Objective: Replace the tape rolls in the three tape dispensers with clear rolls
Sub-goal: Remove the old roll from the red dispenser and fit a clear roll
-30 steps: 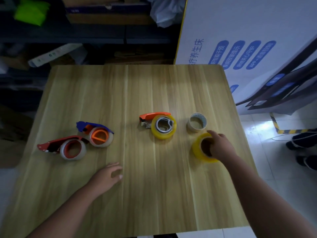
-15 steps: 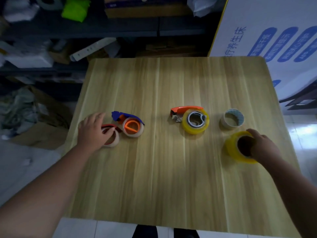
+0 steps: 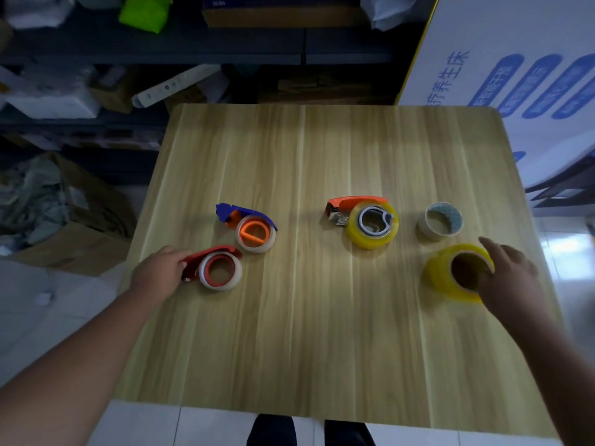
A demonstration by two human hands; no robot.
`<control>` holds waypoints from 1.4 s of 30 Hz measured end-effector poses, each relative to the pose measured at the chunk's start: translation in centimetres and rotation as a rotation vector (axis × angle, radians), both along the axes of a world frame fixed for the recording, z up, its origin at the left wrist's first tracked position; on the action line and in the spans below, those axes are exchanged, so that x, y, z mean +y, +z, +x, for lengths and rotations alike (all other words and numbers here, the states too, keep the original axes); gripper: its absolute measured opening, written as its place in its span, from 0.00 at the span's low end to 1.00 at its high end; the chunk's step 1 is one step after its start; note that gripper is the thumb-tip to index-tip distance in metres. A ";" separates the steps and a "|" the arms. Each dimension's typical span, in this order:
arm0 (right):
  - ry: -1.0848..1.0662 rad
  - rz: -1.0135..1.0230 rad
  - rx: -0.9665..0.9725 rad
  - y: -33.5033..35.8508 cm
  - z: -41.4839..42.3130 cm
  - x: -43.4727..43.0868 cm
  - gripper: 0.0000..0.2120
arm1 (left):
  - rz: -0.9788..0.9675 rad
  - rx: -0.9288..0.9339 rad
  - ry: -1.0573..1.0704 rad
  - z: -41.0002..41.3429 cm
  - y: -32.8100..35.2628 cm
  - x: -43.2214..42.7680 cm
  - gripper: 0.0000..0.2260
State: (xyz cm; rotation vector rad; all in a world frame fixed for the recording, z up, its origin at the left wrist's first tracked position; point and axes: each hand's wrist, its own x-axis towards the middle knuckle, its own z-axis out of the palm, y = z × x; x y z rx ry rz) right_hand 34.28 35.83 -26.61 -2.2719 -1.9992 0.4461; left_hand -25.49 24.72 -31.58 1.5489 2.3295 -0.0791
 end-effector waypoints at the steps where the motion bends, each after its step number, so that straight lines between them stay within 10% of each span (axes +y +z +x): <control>1: 0.016 0.044 0.006 0.3 -0.5 -0.6 0.29 | 0.008 -0.008 -0.022 1.2 0.3 -0.4 0.13; 7: 0.208 0.285 0.101 0.3 -5.1 -5.1 0.22 | -0.004 -0.098 -0.106 8.7 0.6 -2.5 0.13; 14: 0.343 -0.147 0.280 -1.8 -12.5 -10.8 0.19 | -0.001 -0.156 -0.258 17.2 0.5 -1.8 0.14; 18: 0.385 -0.420 0.193 -4.0 -15.1 -12.0 0.35 | 0.004 -0.219 -0.317 21.6 0.3 -0.2 0.14; 22: 0.293 -0.393 0.185 -5.4 -16.3 -12.1 0.47 | 0.004 -0.250 -0.355 24.3 -0.2 0.5 0.13; 37: 0.292 -0.361 0.062 -6.3 -17.8 -11.6 0.40 | 0.058 -0.189 -0.199 24.9 -0.5 -0.5 0.21; 42: 0.269 -0.361 0.053 -6.3 -18.1 -11.5 0.40 | 0.040 -0.453 -0.140 23.5 -0.7 -0.8 0.15</control>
